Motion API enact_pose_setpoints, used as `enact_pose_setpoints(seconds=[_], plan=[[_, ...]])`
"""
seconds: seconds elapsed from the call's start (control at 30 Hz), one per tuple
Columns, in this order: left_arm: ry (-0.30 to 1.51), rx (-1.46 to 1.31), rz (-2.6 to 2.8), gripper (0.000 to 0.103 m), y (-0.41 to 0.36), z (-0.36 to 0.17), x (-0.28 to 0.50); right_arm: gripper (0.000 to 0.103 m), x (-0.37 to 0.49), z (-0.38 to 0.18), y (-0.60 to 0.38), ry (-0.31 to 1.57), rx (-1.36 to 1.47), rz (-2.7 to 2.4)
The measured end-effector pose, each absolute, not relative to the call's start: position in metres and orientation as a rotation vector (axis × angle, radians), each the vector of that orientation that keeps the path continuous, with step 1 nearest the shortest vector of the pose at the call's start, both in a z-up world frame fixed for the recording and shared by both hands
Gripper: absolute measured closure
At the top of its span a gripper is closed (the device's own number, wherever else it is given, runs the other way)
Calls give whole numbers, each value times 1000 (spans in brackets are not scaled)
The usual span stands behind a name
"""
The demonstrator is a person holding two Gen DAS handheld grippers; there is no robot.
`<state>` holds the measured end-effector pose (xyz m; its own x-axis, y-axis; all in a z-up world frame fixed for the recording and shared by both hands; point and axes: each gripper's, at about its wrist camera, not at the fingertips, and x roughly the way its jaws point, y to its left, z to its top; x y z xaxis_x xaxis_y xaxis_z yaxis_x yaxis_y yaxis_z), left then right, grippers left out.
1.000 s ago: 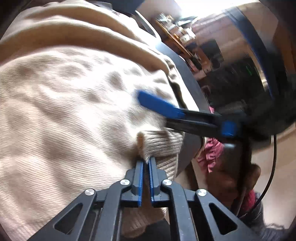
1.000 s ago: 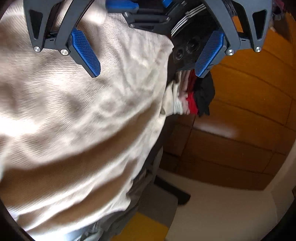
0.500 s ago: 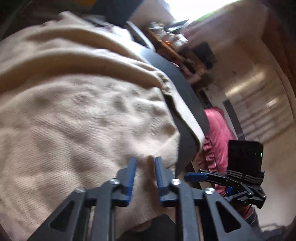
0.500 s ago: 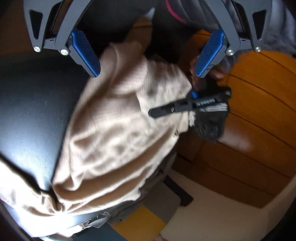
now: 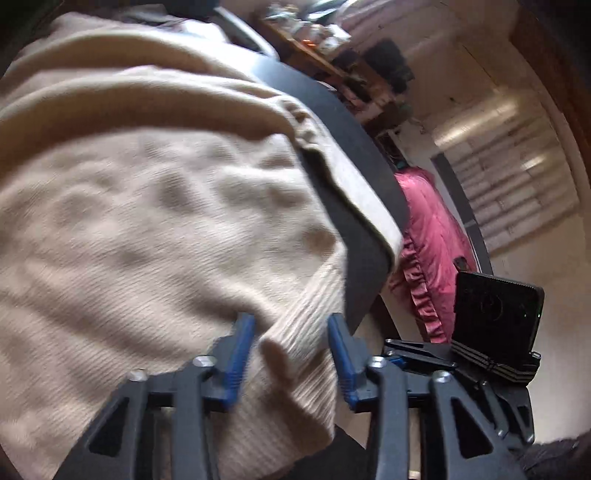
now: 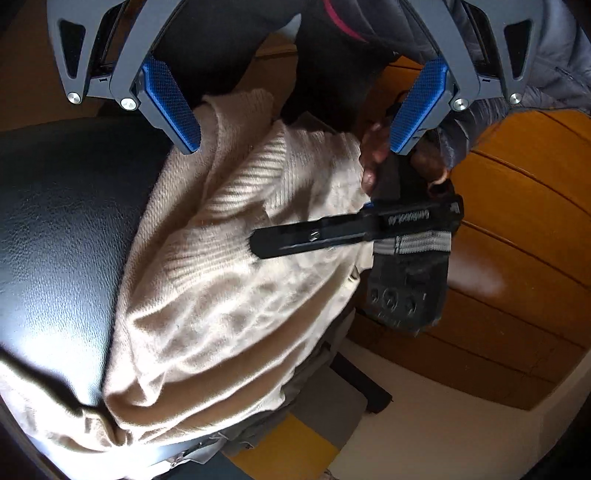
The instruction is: Fold clothes
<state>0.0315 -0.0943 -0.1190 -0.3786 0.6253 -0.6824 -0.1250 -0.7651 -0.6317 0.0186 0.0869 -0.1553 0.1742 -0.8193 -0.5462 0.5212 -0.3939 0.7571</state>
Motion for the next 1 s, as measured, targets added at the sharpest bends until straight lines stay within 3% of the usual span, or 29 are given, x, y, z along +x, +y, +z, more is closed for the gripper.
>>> enact_pose_setpoints(seconds=[0.33, 0.5, 0.6, 0.73, 0.8, 0.83, 0.9, 0.97, 1.0], plan=[[-848, -1119, 2359, 99, -174, -67, 88, 0, 43, -131, 76, -10, 1172, -1625], [-871, -1113, 2380, 99, -189, -67, 109, 0, 24, -130, 69, -11, 1161, -1793], [-892, -1109, 2376, 99, -187, -71, 111, 2, 24, -127, 54, 114, 1137, -1856], [-915, -1093, 2351, 99, -180, -72, 105, 20, 49, -128, 24, 487, 1024, -1930], [-906, -1094, 2350, 99, -174, -69, 101, 40, 55, -136, 13, 623, 1010, -1961], [-903, -1093, 2348, 99, -171, -68, 98, 53, 56, -140, 10, 651, 1023, -1959], [-906, -1088, 2338, 99, -168, -65, 95, 58, 56, -142, 12, 629, 1031, -1968], [-901, -1078, 2322, 98, -163, -61, 94, 82, 54, -140, 17, 661, 1039, -1990], [-888, -1072, 2310, 97, -160, -59, 95, 88, 53, -139, 18, 687, 1044, -2003]])
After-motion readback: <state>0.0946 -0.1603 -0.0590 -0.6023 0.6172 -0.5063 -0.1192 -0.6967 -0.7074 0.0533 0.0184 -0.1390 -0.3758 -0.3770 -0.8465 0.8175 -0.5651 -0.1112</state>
